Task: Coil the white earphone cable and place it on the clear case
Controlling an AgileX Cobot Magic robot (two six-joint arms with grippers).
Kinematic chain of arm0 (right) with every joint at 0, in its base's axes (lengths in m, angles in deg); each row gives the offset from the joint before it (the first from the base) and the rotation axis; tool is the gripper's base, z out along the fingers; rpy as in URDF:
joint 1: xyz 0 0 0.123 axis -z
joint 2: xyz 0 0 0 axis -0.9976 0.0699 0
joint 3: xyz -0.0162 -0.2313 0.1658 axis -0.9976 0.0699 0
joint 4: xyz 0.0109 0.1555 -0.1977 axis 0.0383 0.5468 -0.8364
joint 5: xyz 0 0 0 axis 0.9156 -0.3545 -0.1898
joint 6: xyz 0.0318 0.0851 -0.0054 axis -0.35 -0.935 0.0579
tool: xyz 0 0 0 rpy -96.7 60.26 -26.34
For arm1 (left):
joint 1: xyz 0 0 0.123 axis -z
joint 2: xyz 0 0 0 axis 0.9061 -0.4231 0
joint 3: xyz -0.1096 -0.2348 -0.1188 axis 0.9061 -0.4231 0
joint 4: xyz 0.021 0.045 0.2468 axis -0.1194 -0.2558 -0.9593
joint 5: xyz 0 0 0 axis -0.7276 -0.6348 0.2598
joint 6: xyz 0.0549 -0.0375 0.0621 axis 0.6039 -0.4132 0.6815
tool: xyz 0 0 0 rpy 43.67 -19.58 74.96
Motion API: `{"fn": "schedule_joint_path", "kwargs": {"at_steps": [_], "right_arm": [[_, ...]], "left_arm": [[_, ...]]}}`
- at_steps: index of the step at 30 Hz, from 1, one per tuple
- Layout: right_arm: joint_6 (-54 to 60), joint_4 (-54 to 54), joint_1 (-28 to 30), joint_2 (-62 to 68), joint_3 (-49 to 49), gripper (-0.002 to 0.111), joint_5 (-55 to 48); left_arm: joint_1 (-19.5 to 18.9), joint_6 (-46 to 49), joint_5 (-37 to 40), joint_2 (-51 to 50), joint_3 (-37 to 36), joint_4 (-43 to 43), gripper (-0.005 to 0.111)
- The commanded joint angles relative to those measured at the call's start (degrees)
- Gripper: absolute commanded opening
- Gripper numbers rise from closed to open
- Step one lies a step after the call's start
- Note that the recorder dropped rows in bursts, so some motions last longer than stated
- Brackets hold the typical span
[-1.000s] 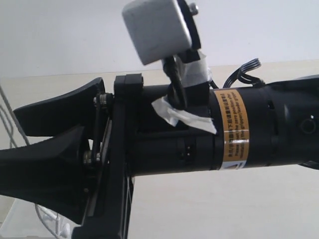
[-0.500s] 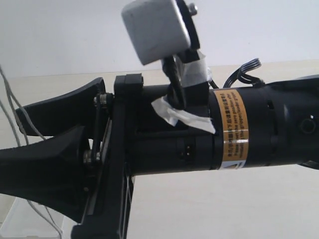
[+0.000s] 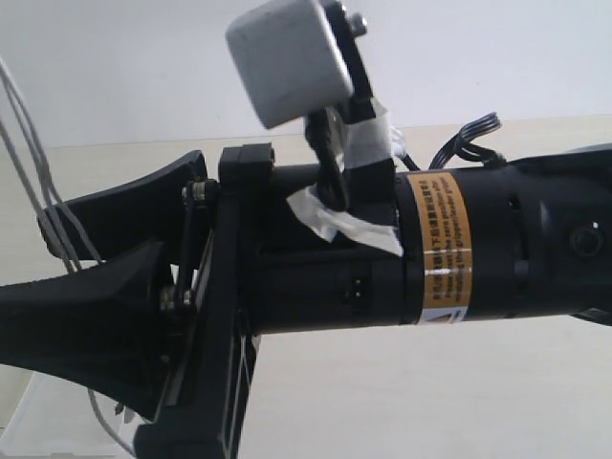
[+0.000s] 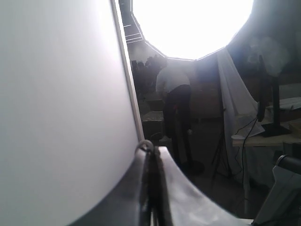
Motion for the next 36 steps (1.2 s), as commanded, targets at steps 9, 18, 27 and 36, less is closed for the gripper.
{"fn": "schedule_joint_path", "kwargs": {"at_steps": [9, 18, 27, 36], "right_arm": [[-0.19, 0.44, -0.06, 0.07, -0.46, 0.052, 0.07], [0.03, 2.30, -0.06, 0.07, -0.46, 0.052, 0.07], [0.47, 2.95, -0.06, 0.07, -0.46, 0.052, 0.19], [0.47, 2.71, -0.06, 0.07, -0.46, 0.038, 0.29]], "left_arm": [[-0.04, 0.67, -2.84, 0.20, 0.12, 2.19, 0.000], [-0.04, 0.67, -2.84, 0.20, 0.12, 2.19, 0.000], [-0.04, 0.67, -2.73, 0.20, 0.12, 2.19, 0.000], [-0.04, 0.67, -2.73, 0.20, 0.12, 2.19, 0.000]]}}
